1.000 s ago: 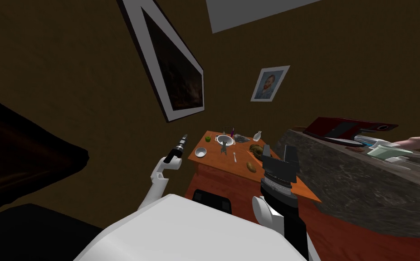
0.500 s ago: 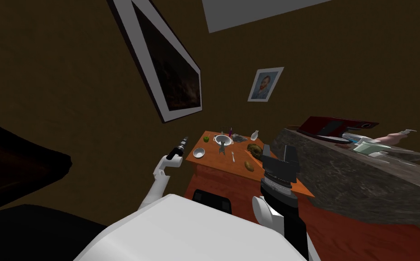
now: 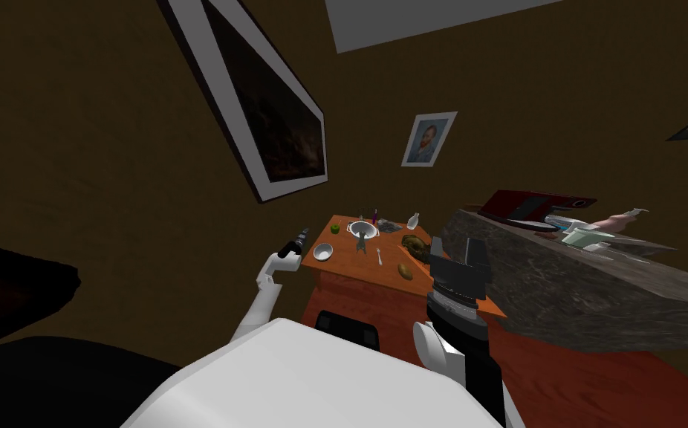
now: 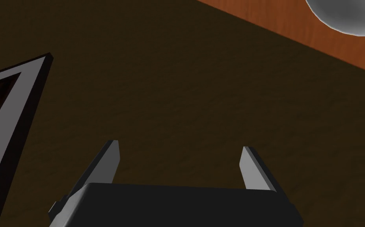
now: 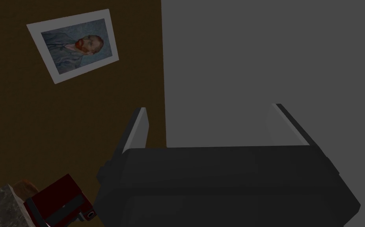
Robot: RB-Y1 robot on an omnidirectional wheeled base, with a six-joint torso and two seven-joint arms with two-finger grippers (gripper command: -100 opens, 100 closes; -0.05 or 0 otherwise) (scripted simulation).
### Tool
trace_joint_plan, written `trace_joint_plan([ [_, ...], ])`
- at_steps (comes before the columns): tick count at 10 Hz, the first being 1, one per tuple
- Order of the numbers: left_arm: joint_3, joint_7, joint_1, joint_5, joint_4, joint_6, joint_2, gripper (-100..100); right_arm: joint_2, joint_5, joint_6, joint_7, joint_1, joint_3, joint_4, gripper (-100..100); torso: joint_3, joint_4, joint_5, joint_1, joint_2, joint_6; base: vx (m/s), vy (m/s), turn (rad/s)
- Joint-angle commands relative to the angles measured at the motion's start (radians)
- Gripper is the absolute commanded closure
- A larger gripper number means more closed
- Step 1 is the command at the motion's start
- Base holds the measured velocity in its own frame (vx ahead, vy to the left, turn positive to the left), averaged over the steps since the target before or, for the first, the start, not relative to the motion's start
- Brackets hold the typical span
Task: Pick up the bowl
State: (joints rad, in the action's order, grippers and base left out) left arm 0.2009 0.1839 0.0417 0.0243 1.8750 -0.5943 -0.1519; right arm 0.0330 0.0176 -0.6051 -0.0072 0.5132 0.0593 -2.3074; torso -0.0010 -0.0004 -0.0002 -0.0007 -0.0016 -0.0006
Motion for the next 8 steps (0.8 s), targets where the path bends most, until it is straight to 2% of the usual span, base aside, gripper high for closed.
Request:
trace_joint_plan([
  [1,0.005,-0.001,-0.011,-0.007,-0.027,-0.05,-0.01,-100,0.0,0.0,0.0,0.0,0.0,0.0,0.0,0,0.0,0.0,0.0,0.0,0.0,0.0,0.027,-0.014,-0.074],
  [2,0.005,-0.001,-0.011,-0.007,-0.027,-0.074,-0.01,-100,0.0,0.0,0.0,0.0,0.0,0.0,0.0,0,0.0,0.0,0.0,0.0,0.0,0.0,0.022,-0.009,-0.041],
  [5,0.01,-0.004,-0.041,-0.003,-0.089,-0.163,-0.015,-100,0.0,0.0,0.0,0.0,0.0,0.0,0.0,0,0.0,0.0,0.0,0.0,0.0,0.0,0.026,-0.008,-0.058],
  [6,0.01,-0.004,-0.041,-0.003,-0.089,-0.173,-0.015,-100,0.0,0.0,0.0,0.0,0.0,0.0,0.0,0,0.0,0.0,0.0,0.0,0.0,0.0,0.027,-0.008,-0.045],
  [7,0.011,-0.006,-0.054,-0.001,-0.12,-0.22,-0.017,-100,0.0,0.0,0.0,0.0,0.0,0.0,0.0,0,0.0,0.0,0.0,0.0,0.0,0.0,0.027,-0.012,-0.073],
  [8,0.012,-0.009,-0.065,0.001,-0.151,-0.246,-0.018,-100,0.0,0.0,0.0,0.0,0.0,0.0,0.0,0,0.0,0.0,0.0,0.0,0.0,0.0,0.043,-0.022,-0.099],
])
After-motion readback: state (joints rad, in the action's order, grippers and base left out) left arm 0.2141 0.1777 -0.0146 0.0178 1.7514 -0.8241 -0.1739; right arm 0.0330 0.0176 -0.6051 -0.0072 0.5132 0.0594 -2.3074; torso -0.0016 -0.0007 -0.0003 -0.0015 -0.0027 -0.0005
